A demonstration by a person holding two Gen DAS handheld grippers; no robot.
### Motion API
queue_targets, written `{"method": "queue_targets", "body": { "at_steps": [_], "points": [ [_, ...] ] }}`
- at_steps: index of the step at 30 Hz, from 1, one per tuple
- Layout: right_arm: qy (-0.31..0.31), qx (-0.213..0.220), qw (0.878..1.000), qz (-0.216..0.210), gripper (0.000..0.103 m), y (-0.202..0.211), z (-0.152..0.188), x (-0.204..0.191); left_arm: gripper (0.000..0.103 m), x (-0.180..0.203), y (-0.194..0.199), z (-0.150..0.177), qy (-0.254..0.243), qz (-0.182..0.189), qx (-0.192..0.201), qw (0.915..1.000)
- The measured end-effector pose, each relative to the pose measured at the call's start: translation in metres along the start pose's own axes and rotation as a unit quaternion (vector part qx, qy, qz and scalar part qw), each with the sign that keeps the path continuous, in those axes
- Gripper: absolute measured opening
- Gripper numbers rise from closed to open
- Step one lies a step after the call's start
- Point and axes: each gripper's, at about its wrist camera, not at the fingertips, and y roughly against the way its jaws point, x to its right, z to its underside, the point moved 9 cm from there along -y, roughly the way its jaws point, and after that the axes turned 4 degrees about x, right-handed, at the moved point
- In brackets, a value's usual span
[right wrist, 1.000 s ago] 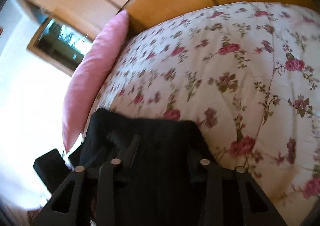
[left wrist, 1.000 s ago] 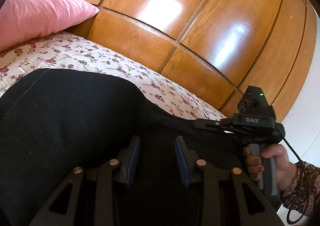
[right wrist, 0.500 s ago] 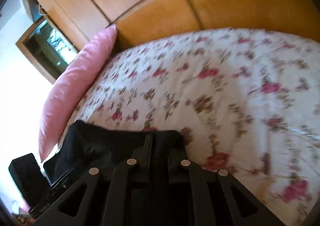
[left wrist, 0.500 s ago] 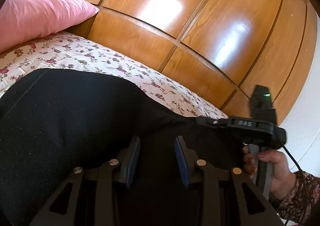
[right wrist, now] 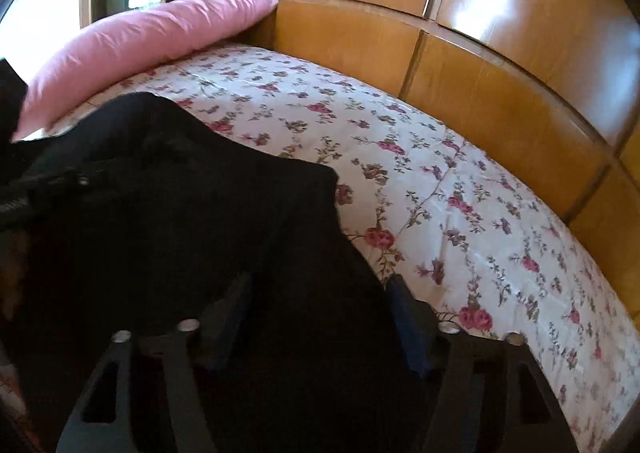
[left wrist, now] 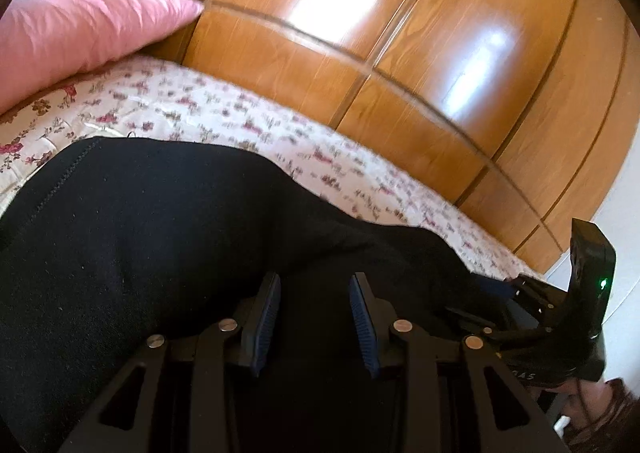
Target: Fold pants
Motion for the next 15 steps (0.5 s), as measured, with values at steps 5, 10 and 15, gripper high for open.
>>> {"method": "queue_targets", "body": {
  "at_steps": [5, 10, 15],
  "points": [
    [-0.061, -0.011, 0.998, -0.031, 0.088, -0.01, 0.005, 0.017, 0.037, -0.029, 0.02, -0.049, 0.019, -0.049, 0.03, 0.9982],
    [-0.072, -0.014, 0.997, -0.033, 0.088, -0.012, 0.007, 0.017, 0.049, -0.1, 0.026, -0.101, 0.041, -0.163, 0.046, 0.9847],
    [-0.077, -0.014, 0.996, -0.037, 0.091, -0.014, 0.007, 0.017, 0.055, -0.143, -0.018, -0.075, 0.094, -0.155, -0.08, 0.9801]
  ]
}}
